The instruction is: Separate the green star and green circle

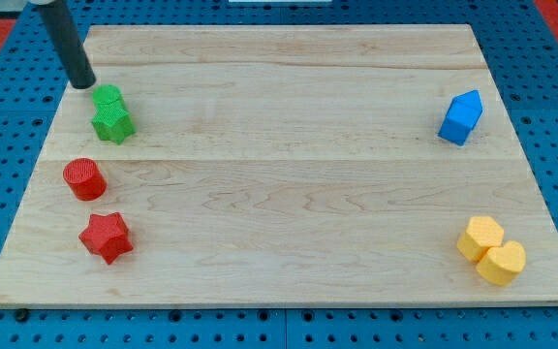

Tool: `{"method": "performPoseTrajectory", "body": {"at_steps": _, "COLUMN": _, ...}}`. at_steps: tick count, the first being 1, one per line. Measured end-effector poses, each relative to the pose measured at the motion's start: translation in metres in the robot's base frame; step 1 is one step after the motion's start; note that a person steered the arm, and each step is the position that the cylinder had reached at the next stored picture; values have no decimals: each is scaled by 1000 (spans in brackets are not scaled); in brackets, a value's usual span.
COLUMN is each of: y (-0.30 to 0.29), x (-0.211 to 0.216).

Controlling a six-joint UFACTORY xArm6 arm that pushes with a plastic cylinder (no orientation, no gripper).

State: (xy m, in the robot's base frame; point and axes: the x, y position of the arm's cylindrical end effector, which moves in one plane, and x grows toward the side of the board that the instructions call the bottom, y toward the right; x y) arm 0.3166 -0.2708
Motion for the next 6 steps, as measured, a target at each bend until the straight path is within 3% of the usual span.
{"method": "performPoseTrajectory", "body": {"at_steps": 3, "y": 78, "x": 70}}
{"method": "performPoseTrajectory", "body": {"at_steps": 6, "y": 85, "x": 109}}
